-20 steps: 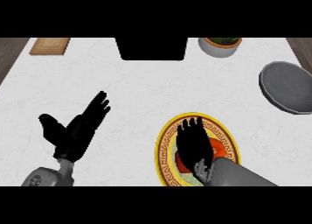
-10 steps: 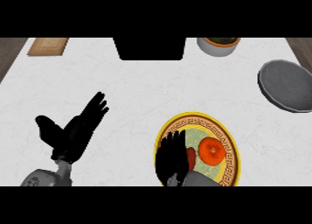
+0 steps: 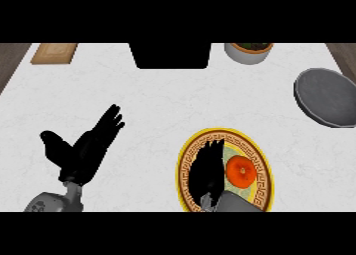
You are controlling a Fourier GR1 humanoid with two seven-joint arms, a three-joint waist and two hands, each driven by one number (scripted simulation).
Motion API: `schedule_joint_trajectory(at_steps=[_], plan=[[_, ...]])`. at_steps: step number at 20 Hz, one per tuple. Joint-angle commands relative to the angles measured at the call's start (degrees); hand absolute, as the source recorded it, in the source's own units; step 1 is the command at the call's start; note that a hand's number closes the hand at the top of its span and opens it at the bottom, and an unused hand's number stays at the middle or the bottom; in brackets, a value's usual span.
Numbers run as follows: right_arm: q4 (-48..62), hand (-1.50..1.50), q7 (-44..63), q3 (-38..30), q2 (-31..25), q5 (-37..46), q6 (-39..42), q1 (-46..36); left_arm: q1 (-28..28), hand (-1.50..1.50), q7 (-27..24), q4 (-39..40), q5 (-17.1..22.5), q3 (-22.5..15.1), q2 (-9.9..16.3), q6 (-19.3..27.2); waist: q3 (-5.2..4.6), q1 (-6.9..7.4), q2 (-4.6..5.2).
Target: Pick the squash from the plate and place it in the pan
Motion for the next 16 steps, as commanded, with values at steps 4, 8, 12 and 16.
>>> schedule_joint_trajectory(at_steps=[4,8,12,16], plan=[[-1.1,-1.50,3.3,-2.2,-0.7,5.7,3.5,3.1,0.2,0.00,1.7,-1.4,-0.9,1.2,-0.2,-1.3,0.03,0.20,0.08],[-1.0,-1.50,0.8,-3.9,-1.0,8.9,3.6,4.3,2.0,0.00,1.4,-2.8,-2.8,0.7,-2.0,-0.5,0.03,0.27,0.09],[-2.8,-1.50,-2.7,-3.7,-3.7,12.5,1.6,7.3,3.2,0.00,0.8,-1.6,-2.4,2.8,-1.7,-3.7,0.03,0.27,0.10],[0.9,1.50,-12.3,-3.5,-6.5,13.9,-1.5,0.7,2.4,0.00,-3.0,3.2,-2.6,4.5,-1.9,-6.5,0.02,0.47,0.18]])
